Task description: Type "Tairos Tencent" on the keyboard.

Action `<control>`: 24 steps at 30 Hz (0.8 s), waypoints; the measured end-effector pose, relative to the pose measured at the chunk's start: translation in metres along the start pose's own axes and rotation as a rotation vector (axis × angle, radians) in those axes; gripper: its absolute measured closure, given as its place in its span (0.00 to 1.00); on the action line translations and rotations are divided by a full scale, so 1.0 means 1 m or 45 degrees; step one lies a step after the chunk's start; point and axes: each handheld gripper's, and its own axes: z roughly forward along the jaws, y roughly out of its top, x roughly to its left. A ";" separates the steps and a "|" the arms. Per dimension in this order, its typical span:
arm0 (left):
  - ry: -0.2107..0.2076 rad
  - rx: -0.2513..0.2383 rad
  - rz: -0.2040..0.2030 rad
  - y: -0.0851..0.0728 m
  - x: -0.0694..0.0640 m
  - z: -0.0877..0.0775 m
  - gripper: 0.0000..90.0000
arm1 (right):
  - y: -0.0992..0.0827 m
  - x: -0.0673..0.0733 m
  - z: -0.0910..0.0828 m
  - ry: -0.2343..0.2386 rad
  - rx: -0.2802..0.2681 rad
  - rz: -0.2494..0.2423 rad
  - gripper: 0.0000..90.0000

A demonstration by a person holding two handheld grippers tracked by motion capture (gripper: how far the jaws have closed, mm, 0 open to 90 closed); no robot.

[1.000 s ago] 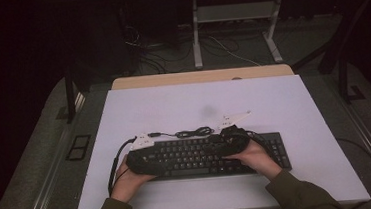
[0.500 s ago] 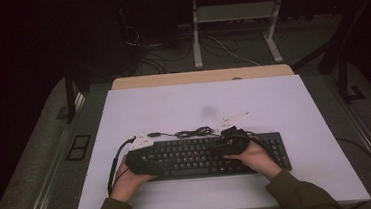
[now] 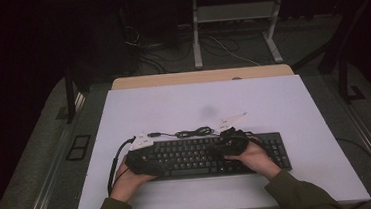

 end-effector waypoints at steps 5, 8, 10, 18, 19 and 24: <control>0.002 0.002 -0.003 0.000 0.000 0.000 0.04 | 0.000 0.000 0.001 -0.003 0.007 -0.006 0.99; 0.003 0.003 -0.003 0.000 0.000 0.000 0.04 | -0.001 0.000 0.002 -0.001 0.015 -0.006 0.99; 0.001 0.003 0.001 0.000 0.000 0.000 0.04 | -0.001 0.000 0.003 -0.002 0.019 -0.010 0.99; 0.002 0.004 0.001 0.000 0.000 0.000 0.04 | -0.001 0.000 0.004 0.002 0.022 -0.013 0.99; 0.001 0.004 0.001 0.000 0.000 0.000 0.04 | -0.001 0.000 0.005 0.000 0.026 -0.016 0.99; 0.001 0.007 0.002 0.000 0.000 0.000 0.04 | -0.002 0.000 0.006 -0.001 0.029 -0.014 0.99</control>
